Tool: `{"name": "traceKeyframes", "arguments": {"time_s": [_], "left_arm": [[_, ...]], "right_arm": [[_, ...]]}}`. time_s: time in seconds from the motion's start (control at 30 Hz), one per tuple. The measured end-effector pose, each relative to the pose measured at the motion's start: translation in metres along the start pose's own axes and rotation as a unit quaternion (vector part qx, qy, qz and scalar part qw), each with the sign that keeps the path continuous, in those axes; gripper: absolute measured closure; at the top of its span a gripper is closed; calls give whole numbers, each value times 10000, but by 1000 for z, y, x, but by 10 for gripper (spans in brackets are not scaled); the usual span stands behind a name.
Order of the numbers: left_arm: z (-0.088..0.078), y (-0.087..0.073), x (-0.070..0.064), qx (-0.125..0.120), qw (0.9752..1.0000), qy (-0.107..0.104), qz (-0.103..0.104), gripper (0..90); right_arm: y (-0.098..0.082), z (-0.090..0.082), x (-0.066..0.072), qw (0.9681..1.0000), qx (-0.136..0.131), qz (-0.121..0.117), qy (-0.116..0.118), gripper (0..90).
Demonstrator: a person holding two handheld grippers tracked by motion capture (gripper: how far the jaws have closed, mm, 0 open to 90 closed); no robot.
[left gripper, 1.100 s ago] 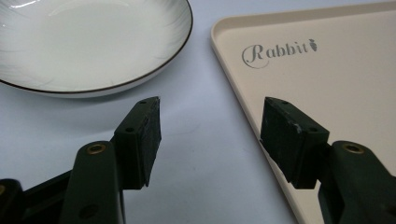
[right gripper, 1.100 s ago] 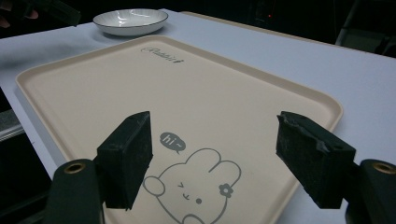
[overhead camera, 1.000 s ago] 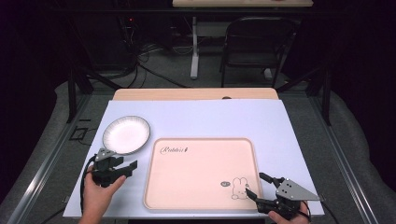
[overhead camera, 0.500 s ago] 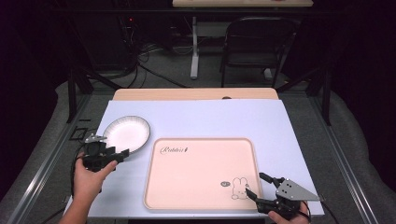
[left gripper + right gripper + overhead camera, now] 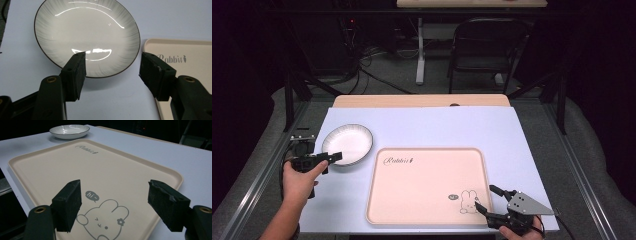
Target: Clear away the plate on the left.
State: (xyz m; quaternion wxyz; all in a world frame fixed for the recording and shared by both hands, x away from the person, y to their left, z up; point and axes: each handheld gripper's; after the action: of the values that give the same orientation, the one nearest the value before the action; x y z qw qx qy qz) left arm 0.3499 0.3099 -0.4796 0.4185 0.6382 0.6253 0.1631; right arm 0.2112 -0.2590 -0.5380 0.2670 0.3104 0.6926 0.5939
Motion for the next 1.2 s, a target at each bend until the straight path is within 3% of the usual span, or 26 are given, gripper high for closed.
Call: {"name": "traceKeyframes", "arguments": {"time_s": [0.17,0.67,1.2], "left_arm": [[5,6,9,75,9997,110,-195,384],[17,24,20,343,9975,482,-375,384],[39,34,25,558,9923,889,-653,384]], "right_arm": [[0,0,0,10000,2,-8,6,265],[0,0,0,10000,1,14,12,265],[0,0,-1,10000,-5,47,18,265]]}}
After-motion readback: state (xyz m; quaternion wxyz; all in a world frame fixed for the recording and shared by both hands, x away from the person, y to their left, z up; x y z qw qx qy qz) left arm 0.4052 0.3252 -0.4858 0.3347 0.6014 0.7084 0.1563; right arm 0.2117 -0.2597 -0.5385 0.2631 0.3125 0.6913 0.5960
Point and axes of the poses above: each handheld gripper's, and its own axes: z roughly forward along the jaws, y roughly out of its top, x roughly to its left, and after that the axes turned 10 degrees about -x, right-handed
